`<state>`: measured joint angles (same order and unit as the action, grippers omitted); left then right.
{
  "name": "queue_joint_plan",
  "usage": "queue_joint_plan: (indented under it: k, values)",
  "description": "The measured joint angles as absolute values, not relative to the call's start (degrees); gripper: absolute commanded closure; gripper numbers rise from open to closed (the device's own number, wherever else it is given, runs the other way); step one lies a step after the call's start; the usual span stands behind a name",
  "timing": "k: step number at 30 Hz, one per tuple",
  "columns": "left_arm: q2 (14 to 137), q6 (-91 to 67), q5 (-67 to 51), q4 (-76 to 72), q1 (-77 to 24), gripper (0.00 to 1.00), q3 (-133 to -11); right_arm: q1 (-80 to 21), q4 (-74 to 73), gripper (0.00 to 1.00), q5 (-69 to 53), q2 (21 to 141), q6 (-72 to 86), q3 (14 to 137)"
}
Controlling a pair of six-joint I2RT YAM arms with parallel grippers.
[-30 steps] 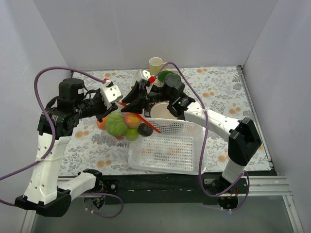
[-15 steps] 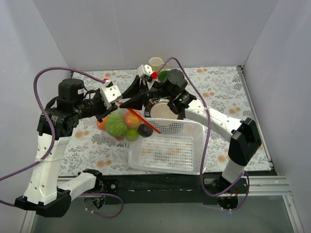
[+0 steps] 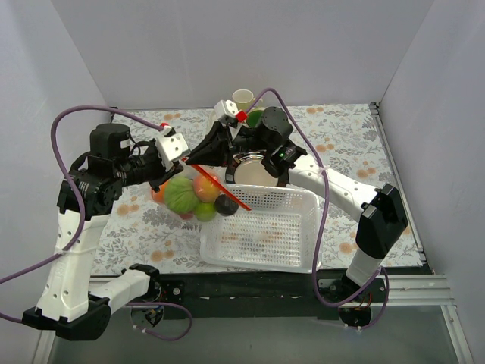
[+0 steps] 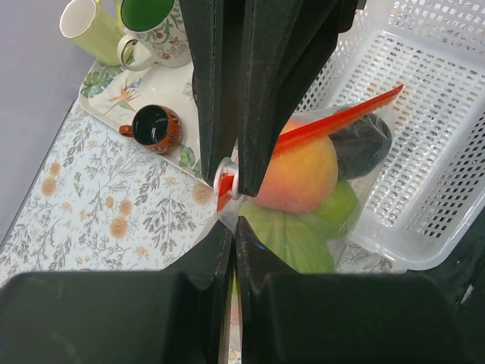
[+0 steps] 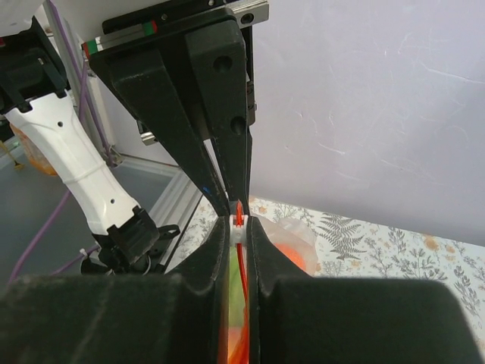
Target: Open the zip-top bag and remove the fake food
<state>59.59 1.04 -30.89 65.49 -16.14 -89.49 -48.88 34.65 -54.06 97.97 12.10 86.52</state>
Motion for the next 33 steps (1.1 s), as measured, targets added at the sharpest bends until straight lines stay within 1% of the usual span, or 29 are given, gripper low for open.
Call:
queue_joint_plan:
  k: [11, 17, 27, 33]
  values:
    - [59.8, 0.9, -31.0, 65.3, -16.1, 1.00, -90.0, -48.9, 27.9, 0.98, -52.3, 98.0, 8.1, 88.9]
    - [60.9, 0.6, -31.3, 65.6, -16.1, 1.00, -92.5, -48.8, 22.3, 0.99, -50.3, 98.0, 4.1, 90.3]
    - [60.9, -0.2, -30.4, 65.2, -16.1, 1.00, -93.4, -47.6, 18.1, 0.99, -49.4, 98.0, 1.0, 90.0]
    - [60.5, -0.3, -28.7, 63.8, -16.1, 1.00, -91.7, -46.4, 15.7, 0.99, -47.6, 96.0, -1.6, 84.9]
